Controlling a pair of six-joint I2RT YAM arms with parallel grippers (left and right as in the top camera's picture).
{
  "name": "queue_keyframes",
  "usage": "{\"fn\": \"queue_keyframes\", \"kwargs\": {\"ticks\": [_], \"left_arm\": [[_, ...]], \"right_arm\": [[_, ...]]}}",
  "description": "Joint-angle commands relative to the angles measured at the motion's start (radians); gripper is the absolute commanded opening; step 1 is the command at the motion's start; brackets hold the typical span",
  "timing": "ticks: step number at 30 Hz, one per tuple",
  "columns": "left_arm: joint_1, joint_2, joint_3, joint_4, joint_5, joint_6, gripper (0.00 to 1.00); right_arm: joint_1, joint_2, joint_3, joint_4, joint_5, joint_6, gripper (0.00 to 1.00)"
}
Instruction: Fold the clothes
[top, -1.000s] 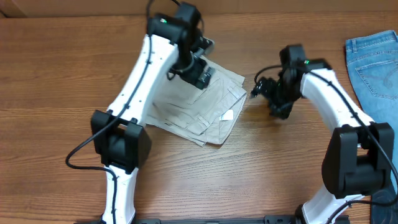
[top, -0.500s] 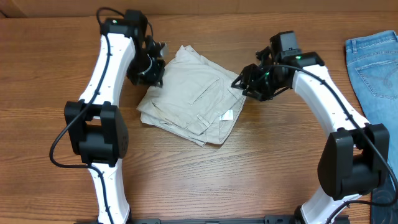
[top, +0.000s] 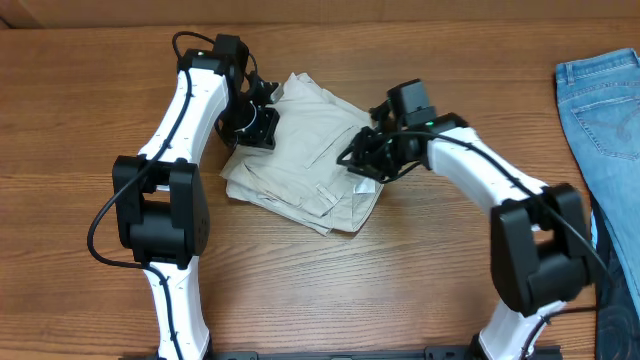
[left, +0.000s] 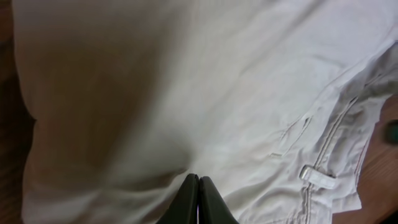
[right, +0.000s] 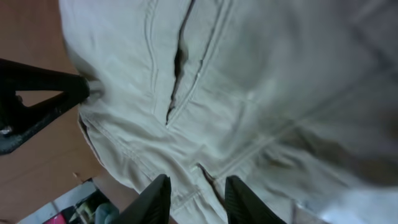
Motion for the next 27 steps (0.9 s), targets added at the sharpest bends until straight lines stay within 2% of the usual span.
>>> {"fn": "queue_keyframes", "kwargs": {"ticks": [1, 7, 11, 17, 22, 27], "left_arm": [[-0.006, -0.011, -0.013, 0.009, 0.033, 0.027, 0.04], [-0.004, -0.011, -0.072, 0.045, 0.032, 0.027, 0.04], [0.007, -0.011, -0.143, 0.095, 0.023, 0.041, 0.04], [0.058, -0.011, -0.222, 0.122, -0.068, 0.046, 0.04], [0.101, -0.012, -0.163, 0.084, -0.047, 0.046, 0.04], [0.100, -0.014, 0.008, 0.000, 0.023, 0.057, 0.04]], "right_arm": [[0.010, 0.086, -0.018, 0.029, -0.084, 0.047, 0.30], [0.000, 0.202, -0.018, 0.019, -0.094, 0.069, 0.25], [-0.032, 0.206, -0.017, -0.011, -0.086, 0.068, 0.25], [-0.084, 0.206, -0.017, -0.082, -0.056, 0.029, 0.27], [-0.105, 0.195, 0.028, -0.150, -0.056, -0.053, 0.27], [-0.105, 0.158, 0.130, -0.239, -0.049, -0.098, 0.28]]}}
